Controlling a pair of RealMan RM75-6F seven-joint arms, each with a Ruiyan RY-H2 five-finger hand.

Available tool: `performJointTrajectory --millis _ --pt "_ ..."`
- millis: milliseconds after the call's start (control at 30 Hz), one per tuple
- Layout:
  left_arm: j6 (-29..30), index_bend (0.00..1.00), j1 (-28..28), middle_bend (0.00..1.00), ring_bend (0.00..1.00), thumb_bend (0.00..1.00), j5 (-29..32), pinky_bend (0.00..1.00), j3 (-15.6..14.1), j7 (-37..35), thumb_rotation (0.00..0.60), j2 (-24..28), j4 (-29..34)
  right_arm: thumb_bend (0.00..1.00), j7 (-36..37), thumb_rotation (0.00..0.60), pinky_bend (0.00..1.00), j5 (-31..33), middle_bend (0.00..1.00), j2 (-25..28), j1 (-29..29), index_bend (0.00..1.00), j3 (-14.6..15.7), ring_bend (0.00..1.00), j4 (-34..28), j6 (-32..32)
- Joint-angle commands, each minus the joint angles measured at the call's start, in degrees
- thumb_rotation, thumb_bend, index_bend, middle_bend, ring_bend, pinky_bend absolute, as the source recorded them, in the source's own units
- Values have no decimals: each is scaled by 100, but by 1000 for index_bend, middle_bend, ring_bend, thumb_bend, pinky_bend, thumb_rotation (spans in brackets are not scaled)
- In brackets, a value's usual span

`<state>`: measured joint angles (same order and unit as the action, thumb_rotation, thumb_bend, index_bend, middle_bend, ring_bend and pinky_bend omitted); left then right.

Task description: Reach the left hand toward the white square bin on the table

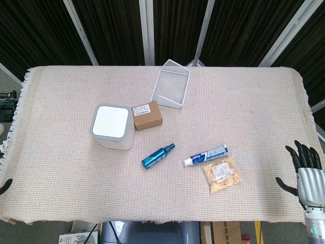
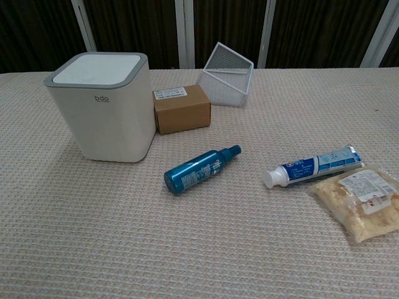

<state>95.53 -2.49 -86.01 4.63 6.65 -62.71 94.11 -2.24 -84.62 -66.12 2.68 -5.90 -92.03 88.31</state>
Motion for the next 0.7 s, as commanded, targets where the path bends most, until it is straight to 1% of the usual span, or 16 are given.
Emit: performJointTrajectory --millis 33,367,700 --pt "-1 263 2 176 15 270 14 64 9 -5 600 1 0 171 -20 600 25 7 0 -7 0 153 0 12 2 -4" --pt "12 259 -9 176 15 270 -33 64 -24 2 600 23 47 171 9 600 25 -36 0 24 -52 153 7 12 -59 103" --pt "-125 253 67 176 15 271 35 82 -2 44 600 -5 27 171 -33 600 25 28 0 28 -23 153 16 13 -56 -13"
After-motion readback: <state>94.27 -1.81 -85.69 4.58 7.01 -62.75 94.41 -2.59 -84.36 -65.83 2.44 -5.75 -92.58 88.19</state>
